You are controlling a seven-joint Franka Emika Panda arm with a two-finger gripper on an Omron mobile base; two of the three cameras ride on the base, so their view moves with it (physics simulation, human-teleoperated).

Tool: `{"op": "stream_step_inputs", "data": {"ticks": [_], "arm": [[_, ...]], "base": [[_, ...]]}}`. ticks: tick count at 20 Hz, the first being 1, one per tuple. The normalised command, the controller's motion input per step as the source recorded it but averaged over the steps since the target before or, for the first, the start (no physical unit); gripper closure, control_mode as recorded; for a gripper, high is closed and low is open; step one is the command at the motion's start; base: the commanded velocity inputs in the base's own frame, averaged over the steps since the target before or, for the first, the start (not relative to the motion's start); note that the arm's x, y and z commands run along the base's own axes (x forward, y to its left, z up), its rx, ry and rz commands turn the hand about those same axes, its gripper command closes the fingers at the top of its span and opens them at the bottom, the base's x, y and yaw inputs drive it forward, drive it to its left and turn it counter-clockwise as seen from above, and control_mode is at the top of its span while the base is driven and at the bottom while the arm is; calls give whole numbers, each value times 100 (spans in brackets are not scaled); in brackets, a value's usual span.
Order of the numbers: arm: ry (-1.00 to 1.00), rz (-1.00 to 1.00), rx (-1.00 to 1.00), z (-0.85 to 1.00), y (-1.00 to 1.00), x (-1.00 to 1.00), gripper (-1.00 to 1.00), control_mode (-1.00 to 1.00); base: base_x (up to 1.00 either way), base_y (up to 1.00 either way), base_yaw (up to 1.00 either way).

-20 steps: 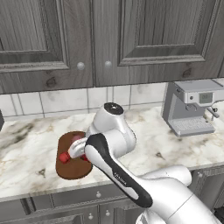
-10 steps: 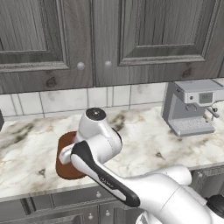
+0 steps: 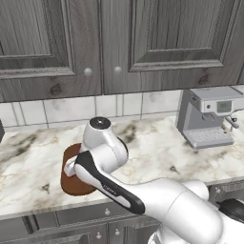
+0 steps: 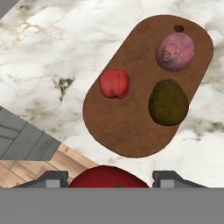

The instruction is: Place the avocado, onion, tomato, and bell pepper on the cutting board.

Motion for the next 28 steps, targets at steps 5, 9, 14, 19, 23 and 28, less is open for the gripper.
{"op": "stream_step_inputs", "data": {"ticks": [5,9,14,19,23,28], "arm": [[1,0,-2,-48,1,15,100,-100],[0,0,0,-30,0,19,100,-100],[0,0,0,-25,0,20,100,-100],[0,0,-1,-34,2,16,100,-100],[0,0,-2,-38,9,20,100,-100],[0,0,-1,-35,6,13,100,-100]], "base": [[0,0,0],[0,0,0],[0,0,0],[0,0,0],[0,0,0],[0,0,0]]}}
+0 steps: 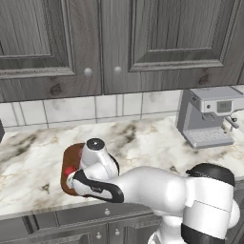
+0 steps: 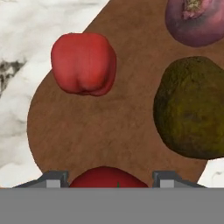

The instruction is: Place the avocado, onion, tomato, and bell pepper on the cutting board.

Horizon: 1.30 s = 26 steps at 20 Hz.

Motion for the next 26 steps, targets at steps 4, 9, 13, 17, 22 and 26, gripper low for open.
{"op": "stream_step_inputs", "data": {"ticks": [4,9,13,17,22,26], "arm": [[0,0,-1,-34,1,6,100,-100],[0,0,-2,-27,4,13,100,-100],[0,0,0,-24,1,19,100,-100],[0,0,0,-24,0,23,-100,-100],[0,0,0,-6,0,12,-100,-100],[-3,0,0,5,0,0,-100,-100]], "base": [[0,0,0],[0,0,0],[0,0,0],[0,0,0],[0,0,0],[0,0,0]]}}
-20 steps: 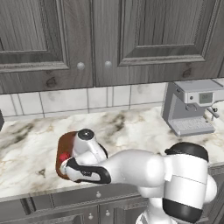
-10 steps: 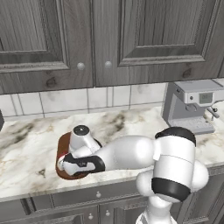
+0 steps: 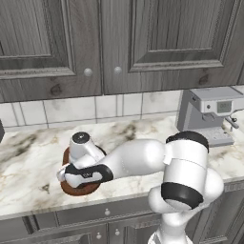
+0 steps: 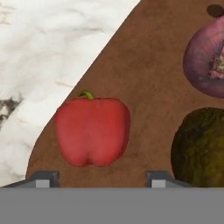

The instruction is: Place the avocado, onion, tomato, and bell pepper on the cutting board.

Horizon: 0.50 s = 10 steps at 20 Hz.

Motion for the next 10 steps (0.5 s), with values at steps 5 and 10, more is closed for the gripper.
{"op": "stream_step_inputs", "data": {"ticks": [5,10], "arm": [[-7,0,0,51,0,0,-100,-100],[-4,0,0,84,0,0,-100,-100]], "base": [[0,0,0],[0,0,0]]}}
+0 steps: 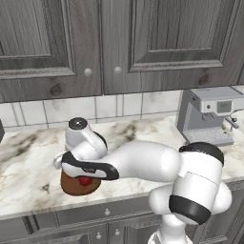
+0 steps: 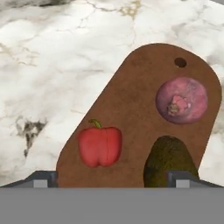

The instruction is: Place the avocado, onion, tomato, and bell pepper on the cutting board.

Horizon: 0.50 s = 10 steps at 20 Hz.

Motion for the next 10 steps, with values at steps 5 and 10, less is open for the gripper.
{"op": "stream_step_inputs", "data": {"ticks": [5,10], "arm": [[-2,0,0,99,0,-2,-100,-100],[-13,0,0,75,0,-52,-100,-100]], "base": [[0,0,0],[0,0,0]]}}
